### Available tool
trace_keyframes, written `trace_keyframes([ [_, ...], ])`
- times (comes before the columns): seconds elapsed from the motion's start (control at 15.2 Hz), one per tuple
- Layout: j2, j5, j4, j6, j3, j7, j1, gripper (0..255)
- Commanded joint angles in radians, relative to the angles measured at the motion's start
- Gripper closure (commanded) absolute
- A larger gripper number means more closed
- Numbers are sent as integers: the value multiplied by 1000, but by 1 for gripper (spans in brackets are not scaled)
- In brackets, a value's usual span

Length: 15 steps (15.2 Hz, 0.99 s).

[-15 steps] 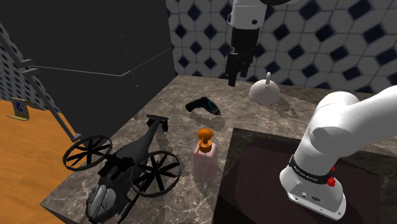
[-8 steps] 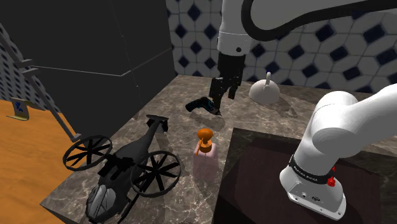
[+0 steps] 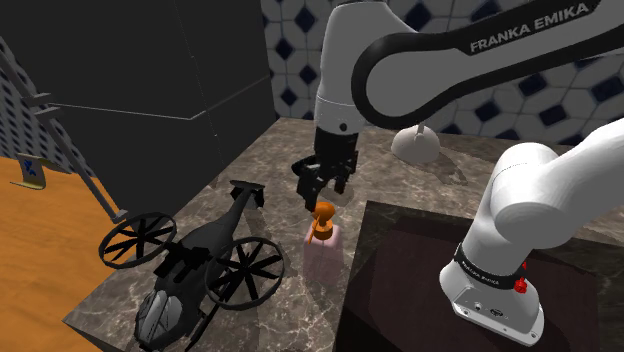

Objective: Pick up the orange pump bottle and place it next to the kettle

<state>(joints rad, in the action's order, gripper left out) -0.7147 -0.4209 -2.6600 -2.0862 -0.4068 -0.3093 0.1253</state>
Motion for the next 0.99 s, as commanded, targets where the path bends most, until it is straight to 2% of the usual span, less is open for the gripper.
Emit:
trace_keyframes([
  [0.0, 24, -16, -10, -41, -22, -13, 5, 0],
  [0.4, 75, -39, -50, -134, -53, -8, 9, 0],
  [0.92, 75, -39, -50, -134, -53, -8, 9, 0],
])
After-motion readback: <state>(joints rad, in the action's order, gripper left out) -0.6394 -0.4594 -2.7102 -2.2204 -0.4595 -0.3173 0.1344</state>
